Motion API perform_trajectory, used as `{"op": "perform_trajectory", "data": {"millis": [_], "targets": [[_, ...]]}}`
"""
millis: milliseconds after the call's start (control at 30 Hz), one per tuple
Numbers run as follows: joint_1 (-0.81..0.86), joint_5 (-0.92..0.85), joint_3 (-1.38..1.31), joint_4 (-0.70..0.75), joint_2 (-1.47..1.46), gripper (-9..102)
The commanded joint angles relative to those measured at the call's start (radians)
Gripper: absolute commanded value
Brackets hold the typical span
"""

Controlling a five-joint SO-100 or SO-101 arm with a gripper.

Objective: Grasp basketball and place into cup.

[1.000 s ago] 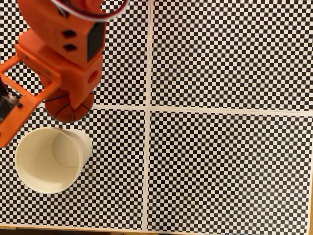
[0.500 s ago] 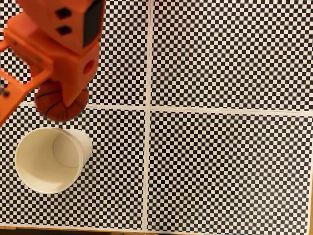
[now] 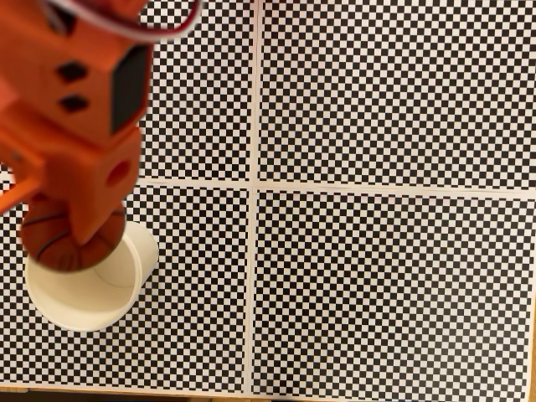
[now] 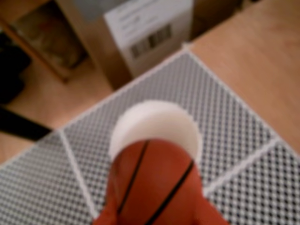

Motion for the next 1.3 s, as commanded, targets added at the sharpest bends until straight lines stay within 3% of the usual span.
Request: {"op": "perform_trajectory", "data": {"millis": [0,267,967,1267], "targets": [[-0.008,0.011,-0.14,0.002,-0.046,0],[-0.002,0.018,-0.328,0.005,-0.216,0],[0.009,-0.02,-0.445,0.077,-0.314,0],[-0.018,-0.005,-0.483,0.08,-0.357,14]]}}
